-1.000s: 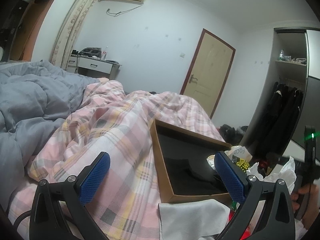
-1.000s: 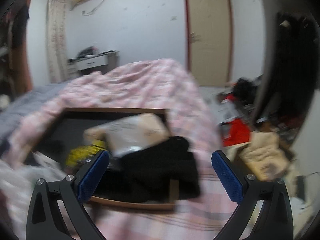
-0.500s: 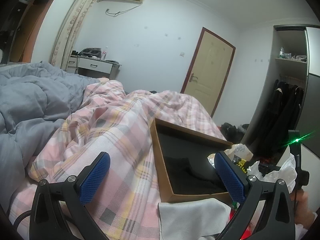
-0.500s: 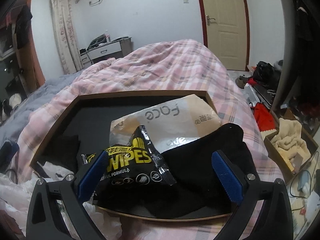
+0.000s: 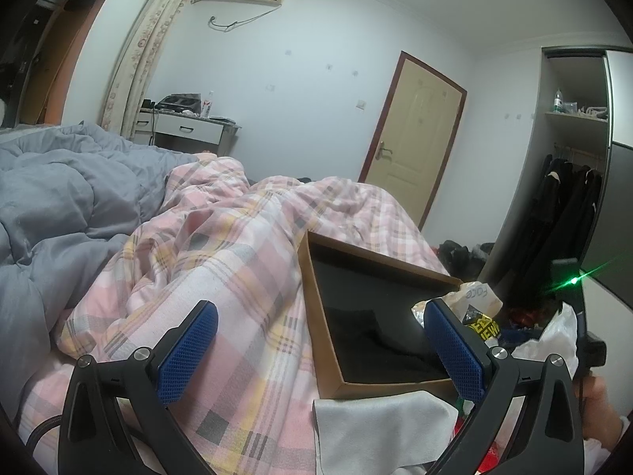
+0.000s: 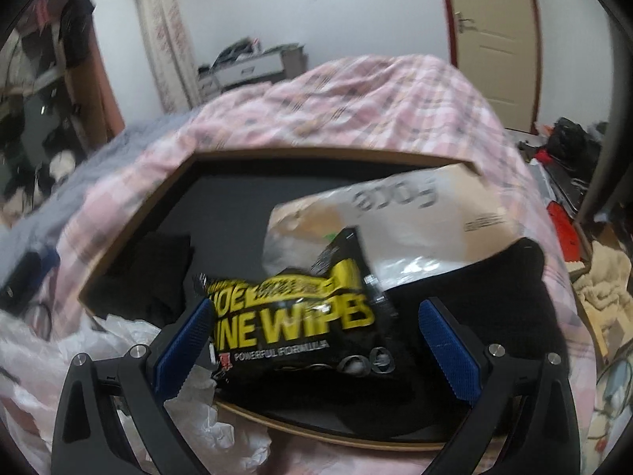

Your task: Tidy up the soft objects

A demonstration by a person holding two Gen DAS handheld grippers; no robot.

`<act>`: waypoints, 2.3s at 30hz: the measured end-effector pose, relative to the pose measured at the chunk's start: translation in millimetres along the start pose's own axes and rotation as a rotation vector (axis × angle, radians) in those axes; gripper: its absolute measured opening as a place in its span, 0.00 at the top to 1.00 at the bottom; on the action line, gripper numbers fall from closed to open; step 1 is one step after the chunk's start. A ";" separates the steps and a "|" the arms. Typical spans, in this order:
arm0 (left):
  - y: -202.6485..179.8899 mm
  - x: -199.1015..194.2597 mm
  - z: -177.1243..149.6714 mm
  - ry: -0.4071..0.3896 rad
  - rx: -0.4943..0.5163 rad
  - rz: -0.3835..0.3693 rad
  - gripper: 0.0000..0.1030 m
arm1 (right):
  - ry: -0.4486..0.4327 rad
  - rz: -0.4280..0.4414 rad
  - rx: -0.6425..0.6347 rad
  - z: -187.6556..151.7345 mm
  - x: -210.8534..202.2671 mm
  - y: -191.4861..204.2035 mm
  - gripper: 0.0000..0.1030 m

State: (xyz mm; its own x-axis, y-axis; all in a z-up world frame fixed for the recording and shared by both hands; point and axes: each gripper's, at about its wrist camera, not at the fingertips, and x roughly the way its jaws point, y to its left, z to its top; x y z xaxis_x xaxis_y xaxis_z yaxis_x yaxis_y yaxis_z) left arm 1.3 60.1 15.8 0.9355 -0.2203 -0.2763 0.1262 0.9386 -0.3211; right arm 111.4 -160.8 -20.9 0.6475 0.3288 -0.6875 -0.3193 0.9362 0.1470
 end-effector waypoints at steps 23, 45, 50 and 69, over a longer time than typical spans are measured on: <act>1.0 -0.3 1.0 0.003 0.005 0.002 0.00 | -0.122 -0.006 0.058 -8.2 -20.4 -11.9 0.30; -0.6 -0.3 0.9 0.004 0.006 0.003 0.00 | -0.586 -0.216 0.028 -29.5 -108.1 -8.5 0.30; -1.0 -0.2 0.9 0.005 0.007 0.003 0.00 | -0.540 -0.164 -0.021 -33.7 -103.7 -4.4 0.30; -2.5 0.1 1.1 0.007 0.010 0.005 0.00 | -0.273 0.246 -0.234 -47.8 -77.9 5.0 0.28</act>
State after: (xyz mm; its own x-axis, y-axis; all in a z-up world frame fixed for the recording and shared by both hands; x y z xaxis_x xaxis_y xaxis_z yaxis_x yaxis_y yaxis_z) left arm 1.4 58.1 17.6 0.9339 -0.2172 -0.2839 0.1246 0.9422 -0.3110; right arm 26.2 -187.6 -0.6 0.6817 0.5891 -0.4338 -0.6150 0.7826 0.0964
